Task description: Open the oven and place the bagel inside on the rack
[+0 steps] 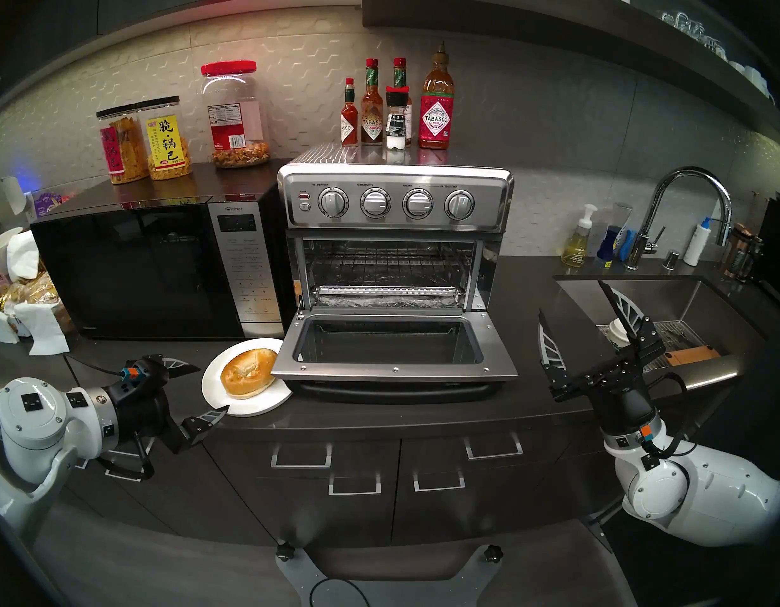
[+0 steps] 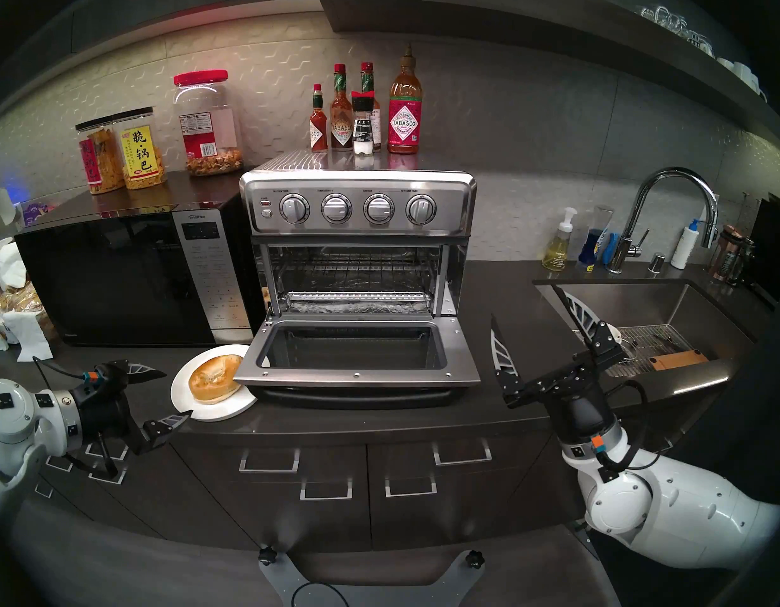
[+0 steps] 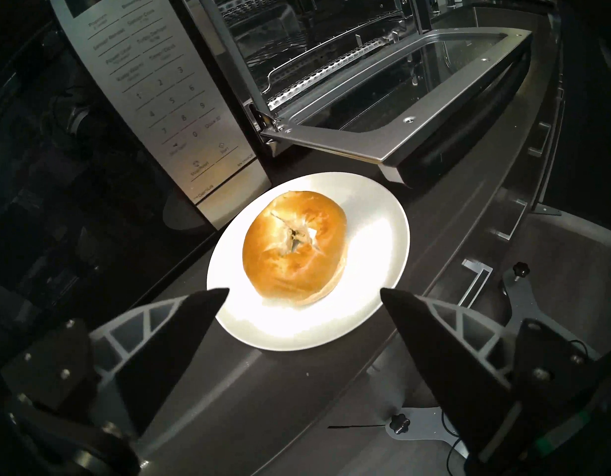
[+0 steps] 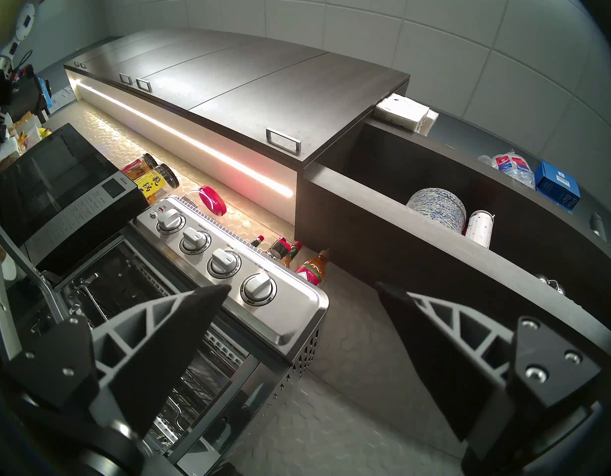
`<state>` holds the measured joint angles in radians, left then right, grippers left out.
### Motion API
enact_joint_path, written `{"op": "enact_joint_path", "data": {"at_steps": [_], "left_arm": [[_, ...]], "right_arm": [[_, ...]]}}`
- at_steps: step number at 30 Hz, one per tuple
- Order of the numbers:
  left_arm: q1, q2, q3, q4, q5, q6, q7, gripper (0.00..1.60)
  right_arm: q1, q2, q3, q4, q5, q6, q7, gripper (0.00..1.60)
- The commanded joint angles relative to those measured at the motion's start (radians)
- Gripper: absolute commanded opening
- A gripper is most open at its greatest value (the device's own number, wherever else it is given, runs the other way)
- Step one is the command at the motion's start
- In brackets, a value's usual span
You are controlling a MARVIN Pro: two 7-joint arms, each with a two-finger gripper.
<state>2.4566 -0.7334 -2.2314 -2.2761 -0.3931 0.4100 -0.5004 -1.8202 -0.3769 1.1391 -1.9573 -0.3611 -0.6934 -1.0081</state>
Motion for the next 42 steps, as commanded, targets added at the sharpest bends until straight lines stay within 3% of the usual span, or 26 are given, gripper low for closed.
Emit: {"op": "enact_joint_path", "data": {"at_steps": [1,9,15,25,33,36,42], "left_arm": [[-0.016,0.026,0.001,-0.009,0.017,-0.008,0.007,1.60],[-0.014,0.062,0.010,0.000,0.065,-0.022,-0.006,1.60],[-0.054,0.117,0.049,0.054,0.088,-0.025,-0.002,1.60],[-0.112,0.150,0.108,0.105,0.101,-0.038,0.015,1.60],[-0.174,0.158,0.123,0.132,0.064,-0.021,0.020,1.60],[-0.194,0.135,0.109,0.134,0.012,-0.002,0.012,1.60],[-0.176,0.154,0.095,0.131,0.026,0.000,-0.001,1.60]], "right_arm": [[0.005,-0.002,0.006,-0.012,0.000,0.001,-0.005,1.60],[0.005,-0.002,0.006,-0.012,0.000,0.001,-0.005,1.60],[0.005,-0.002,0.006,-0.012,0.000,0.001,-0.005,1.60],[0.005,-0.002,0.006,-0.012,0.000,0.000,-0.005,1.60],[0.006,-0.002,0.006,-0.012,0.000,0.000,-0.005,1.60],[0.006,-0.002,0.006,-0.012,0.000,0.000,-0.005,1.60],[0.005,-0.002,0.006,-0.012,0.000,0.001,-0.005,1.60]]}}
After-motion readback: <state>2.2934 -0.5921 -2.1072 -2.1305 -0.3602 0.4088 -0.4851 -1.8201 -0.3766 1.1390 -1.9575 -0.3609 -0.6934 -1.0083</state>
